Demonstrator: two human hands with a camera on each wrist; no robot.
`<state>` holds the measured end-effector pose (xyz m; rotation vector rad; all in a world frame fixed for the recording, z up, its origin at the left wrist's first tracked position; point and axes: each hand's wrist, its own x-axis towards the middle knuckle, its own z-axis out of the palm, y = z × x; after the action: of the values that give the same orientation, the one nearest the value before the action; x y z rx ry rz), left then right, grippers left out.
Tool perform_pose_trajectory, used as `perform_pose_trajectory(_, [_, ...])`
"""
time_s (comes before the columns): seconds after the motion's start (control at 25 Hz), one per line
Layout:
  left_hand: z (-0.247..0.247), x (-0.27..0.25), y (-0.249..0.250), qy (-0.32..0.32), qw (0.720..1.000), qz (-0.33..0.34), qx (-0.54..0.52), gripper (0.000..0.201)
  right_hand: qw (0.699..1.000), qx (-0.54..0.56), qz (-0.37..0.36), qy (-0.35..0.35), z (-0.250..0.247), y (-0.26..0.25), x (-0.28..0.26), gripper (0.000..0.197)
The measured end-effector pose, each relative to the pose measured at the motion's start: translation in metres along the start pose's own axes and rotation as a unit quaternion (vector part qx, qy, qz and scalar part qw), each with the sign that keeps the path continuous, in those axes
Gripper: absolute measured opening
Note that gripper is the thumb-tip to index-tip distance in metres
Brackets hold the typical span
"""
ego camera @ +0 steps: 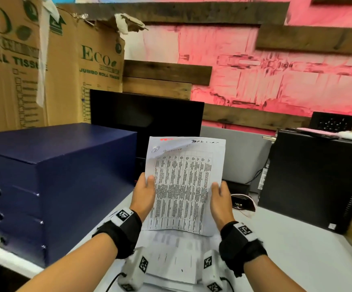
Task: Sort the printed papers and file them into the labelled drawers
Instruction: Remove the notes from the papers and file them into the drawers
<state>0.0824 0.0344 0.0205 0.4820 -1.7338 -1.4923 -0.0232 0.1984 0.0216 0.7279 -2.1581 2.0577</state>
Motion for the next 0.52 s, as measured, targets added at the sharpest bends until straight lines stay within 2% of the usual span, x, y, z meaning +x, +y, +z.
perform_pose_trajectory(0.16, [-0.038,-0.001,0.031,0.021,0.998,0.035,0.046,0.024,0.999,0.010,-0.045,-0.002,0.021,-0.024,0.005,0.028])
perform_pose_trajectory(0.24, [-0.065,-0.004,0.057,0.044,0.993,0.079,0.074,0.025,0.997,0.005,-0.071,-0.023,0.044,-0.031,0.003,0.029])
perform_pose_trajectory(0.4, [-0.125,-0.007,0.104,0.113,0.956,0.218,0.160,0.022,0.989,0.006,-0.132,-0.072,0.092,-0.047,-0.015,0.025])
perform_pose_trajectory(0.52, [-0.173,-0.025,0.117,0.130,0.925,0.273,0.231,0.027,0.984,0.022,-0.145,-0.099,0.130,-0.059,-0.036,0.020])
